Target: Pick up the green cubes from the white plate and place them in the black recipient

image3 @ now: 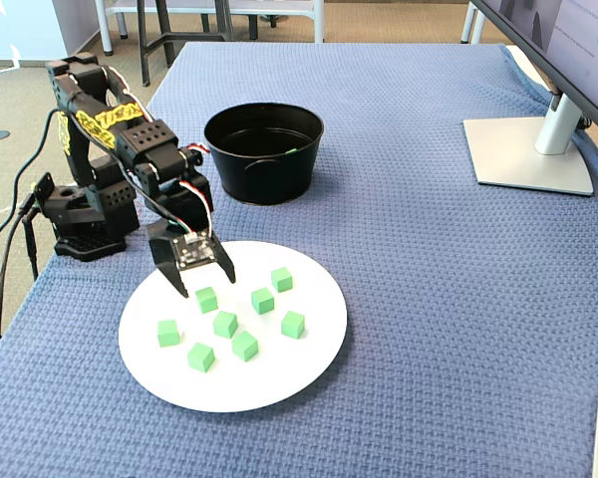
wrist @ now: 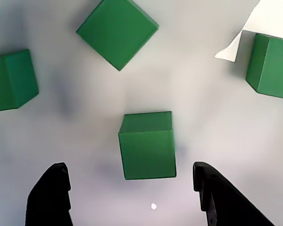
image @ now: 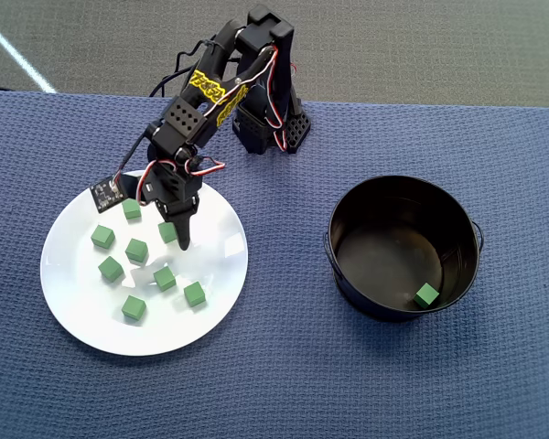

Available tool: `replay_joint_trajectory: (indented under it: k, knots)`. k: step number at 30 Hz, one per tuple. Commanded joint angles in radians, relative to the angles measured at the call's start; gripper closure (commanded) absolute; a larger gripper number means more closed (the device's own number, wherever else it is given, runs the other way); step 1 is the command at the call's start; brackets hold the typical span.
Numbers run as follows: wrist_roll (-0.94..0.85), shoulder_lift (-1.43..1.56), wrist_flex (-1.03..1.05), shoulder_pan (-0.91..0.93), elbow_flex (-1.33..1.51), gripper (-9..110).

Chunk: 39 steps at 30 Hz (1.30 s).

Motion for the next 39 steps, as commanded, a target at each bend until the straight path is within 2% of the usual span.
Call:
replay_joint_trajectory:
  k: [1, 9, 10, 12, 15, 19, 24, 32, 39]
  knots:
    - [-0.008, -0.026, -0.009, 0.02, -0.086, 74]
    - [-0.02, -0.063, -0.034, 0.025, -0.091, 81]
    - [-0.015, -0.063, -0.038, 0.025, -0.089, 84]
    - [0.018, -0.063, -0.055, 0.025, -0.089, 97]
    - [0.048, -0.06, -0.063, 0.02, -0.083, 101]
    - [0.133, -0.029, -0.071, 0.005, -0.074, 102]
    - [0.416, 0.169, 0.037, -0.064, -0.112, 102]
    - [0.879, 0.584, 0.255, -0.344, -0.195, 102]
    - [1.085, 0.676, 0.314, -0.778, -0.242, 102]
